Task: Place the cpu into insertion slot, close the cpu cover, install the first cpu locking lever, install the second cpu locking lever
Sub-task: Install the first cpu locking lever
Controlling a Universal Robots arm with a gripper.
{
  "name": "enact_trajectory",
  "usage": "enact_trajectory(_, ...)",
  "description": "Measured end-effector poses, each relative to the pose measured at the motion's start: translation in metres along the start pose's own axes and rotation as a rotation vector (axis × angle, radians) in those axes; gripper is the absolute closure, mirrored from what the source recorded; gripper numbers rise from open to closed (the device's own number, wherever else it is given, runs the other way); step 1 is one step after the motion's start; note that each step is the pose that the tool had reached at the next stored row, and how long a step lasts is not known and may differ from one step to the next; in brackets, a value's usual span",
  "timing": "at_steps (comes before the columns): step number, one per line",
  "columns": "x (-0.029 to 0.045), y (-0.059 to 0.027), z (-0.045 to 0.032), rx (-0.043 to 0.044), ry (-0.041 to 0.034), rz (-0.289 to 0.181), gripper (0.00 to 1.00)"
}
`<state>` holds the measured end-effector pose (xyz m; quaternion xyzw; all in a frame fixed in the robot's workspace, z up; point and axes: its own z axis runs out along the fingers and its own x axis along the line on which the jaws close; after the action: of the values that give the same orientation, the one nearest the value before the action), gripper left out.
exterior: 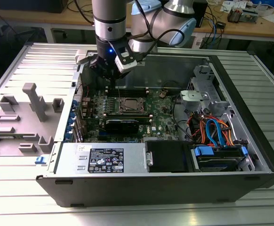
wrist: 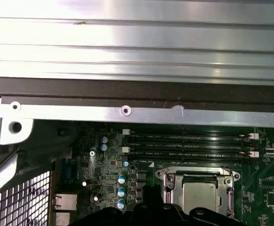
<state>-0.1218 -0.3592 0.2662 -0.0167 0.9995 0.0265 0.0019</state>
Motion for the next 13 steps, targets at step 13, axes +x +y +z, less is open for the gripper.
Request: enact_trajectory(13,-0.0239,0.0144,0.0049,0.0000,0.0001,0.000,0.89)
